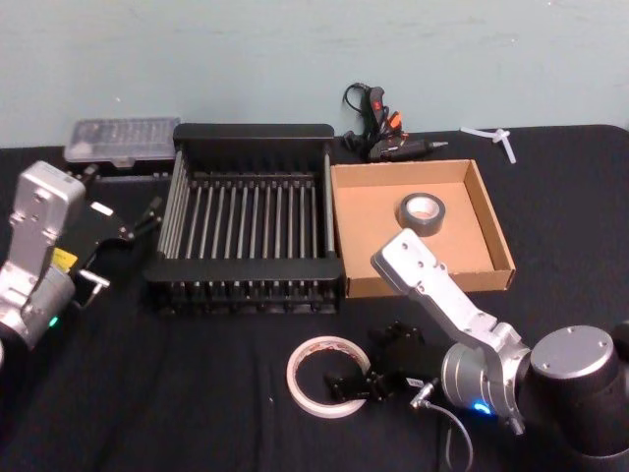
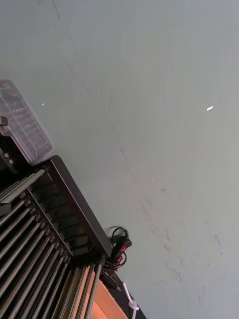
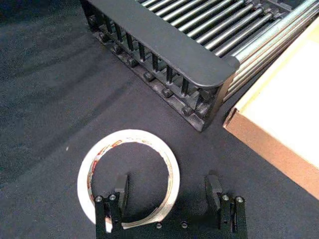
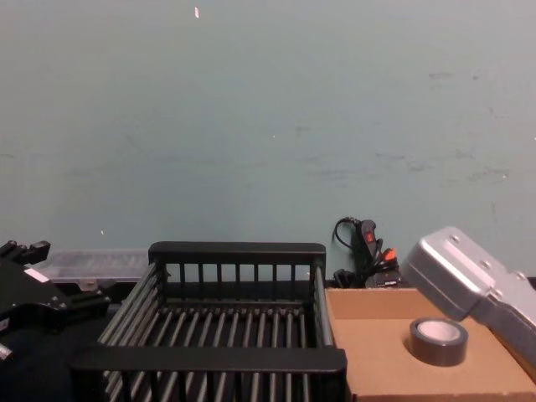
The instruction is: Pick up the white tape and place it into the black box , Pick up the silver tape and place it into the brown box.
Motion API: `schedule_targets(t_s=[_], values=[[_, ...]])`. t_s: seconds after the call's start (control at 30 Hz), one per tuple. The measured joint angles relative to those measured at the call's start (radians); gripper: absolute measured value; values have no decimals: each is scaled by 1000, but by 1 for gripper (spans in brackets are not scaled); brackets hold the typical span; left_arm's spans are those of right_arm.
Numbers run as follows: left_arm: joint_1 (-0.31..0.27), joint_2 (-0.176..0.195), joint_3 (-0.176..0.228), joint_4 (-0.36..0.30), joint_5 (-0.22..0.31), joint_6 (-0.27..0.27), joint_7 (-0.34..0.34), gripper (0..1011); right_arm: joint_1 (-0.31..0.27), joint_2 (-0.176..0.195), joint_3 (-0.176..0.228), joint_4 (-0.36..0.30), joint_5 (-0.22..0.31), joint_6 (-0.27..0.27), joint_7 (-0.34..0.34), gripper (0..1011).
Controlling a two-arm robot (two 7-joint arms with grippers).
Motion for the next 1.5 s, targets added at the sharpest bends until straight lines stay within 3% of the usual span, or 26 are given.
schedule_targets(t_s=[0.47,0.7,1.33,1.5], values=[[0,0,0,0,0,0,0,1001,0,1,0,0,3,-1,-1,966],[0,0,0,0,0,0,0,1001,0,1,0,-1,3,-1,-1,801],[0,0,0,0,0,0,0,1001,0,1,0,-1,5,-1,-1,169],[0,0,0,0,0,0,0,1001,0,1,0,-1,5,-1,-1,105]])
